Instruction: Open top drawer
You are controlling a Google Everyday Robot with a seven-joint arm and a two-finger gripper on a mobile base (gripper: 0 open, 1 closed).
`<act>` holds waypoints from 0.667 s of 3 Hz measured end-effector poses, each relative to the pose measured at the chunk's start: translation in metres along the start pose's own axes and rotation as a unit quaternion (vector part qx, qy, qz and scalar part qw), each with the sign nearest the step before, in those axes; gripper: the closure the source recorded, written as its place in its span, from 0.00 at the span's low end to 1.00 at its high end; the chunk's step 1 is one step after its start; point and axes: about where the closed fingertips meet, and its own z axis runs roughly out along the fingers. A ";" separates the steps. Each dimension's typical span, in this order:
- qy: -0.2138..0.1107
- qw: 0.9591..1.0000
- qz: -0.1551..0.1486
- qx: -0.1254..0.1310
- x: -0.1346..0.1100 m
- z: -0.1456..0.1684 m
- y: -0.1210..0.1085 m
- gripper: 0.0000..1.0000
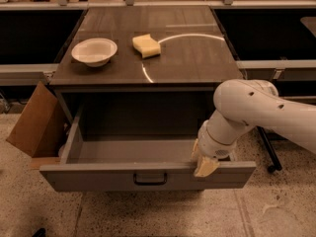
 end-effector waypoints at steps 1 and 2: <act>0.000 1.000 0.000 0.000 0.000 0.000 0.000 0.38; -0.002 1.000 0.002 0.006 0.006 -0.004 -0.004 0.14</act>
Offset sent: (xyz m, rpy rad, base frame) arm 0.0121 -0.0144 0.0054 0.0154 -0.0192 -0.0172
